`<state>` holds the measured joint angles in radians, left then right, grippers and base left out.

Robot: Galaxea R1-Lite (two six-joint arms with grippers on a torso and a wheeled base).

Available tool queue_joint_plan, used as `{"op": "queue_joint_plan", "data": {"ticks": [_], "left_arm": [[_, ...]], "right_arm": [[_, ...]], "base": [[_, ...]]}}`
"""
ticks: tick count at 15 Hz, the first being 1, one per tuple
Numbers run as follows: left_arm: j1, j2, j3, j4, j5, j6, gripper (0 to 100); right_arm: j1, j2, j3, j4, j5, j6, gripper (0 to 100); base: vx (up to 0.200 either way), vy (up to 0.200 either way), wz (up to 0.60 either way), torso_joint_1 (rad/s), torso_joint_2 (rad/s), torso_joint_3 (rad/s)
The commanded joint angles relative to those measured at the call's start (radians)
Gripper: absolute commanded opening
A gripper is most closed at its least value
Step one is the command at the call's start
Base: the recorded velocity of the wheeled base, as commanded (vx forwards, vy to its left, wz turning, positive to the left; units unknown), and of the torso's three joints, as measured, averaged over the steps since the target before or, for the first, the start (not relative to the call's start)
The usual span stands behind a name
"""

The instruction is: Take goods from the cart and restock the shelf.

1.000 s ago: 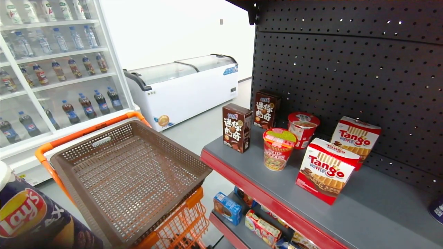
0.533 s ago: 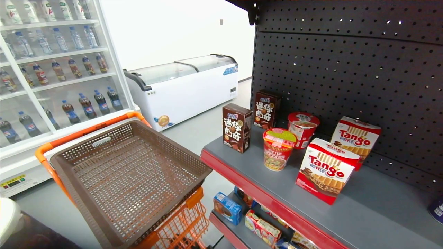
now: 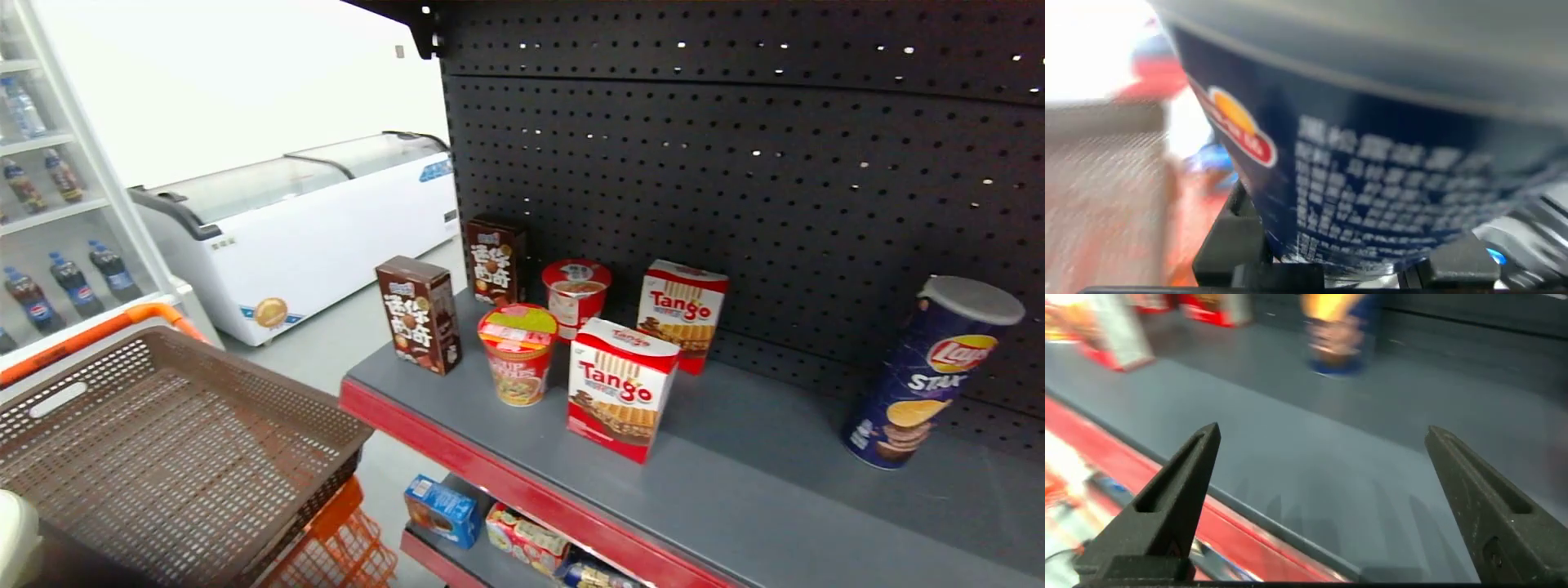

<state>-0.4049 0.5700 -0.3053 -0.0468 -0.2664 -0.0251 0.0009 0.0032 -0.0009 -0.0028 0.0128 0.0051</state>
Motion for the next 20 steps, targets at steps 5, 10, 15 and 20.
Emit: {"op": "queue_joint_plan", "data": {"ticks": [5, 10, 15, 20], "left_arm": [[-0.210, 0.329, -0.067, -0.206, -0.040, -0.006, 0], [-0.233, 0.330, -0.058, -0.202, -0.040, -0.004, 0], [-0.232, 0.326, -0.052, -0.202, -0.039, -0.003, 0], [-0.230, 0.321, -0.046, -0.199, -0.037, -0.003, 0]], "right_arm": [[0.001, 0.000, -0.001, 0.000, 0.001, -0.001, 100], [0.001, 0.000, -0.001, 0.000, 0.001, -0.001, 100], [0.001, 0.000, -0.001, 0.000, 0.001, -0.001, 100], [0.001, 0.000, -0.001, 0.000, 0.001, -0.001, 100]], "base": [[0.000, 0.000, -0.60, 0.001, 0.00, 0.001], [0.000, 0.000, -0.60, 0.006, 0.00, 0.001], [0.000, 0.000, -0.12, 0.000, 0.00, 0.000], [0.000, 0.000, 0.00, 0.000, 0.00, 0.000]]}}
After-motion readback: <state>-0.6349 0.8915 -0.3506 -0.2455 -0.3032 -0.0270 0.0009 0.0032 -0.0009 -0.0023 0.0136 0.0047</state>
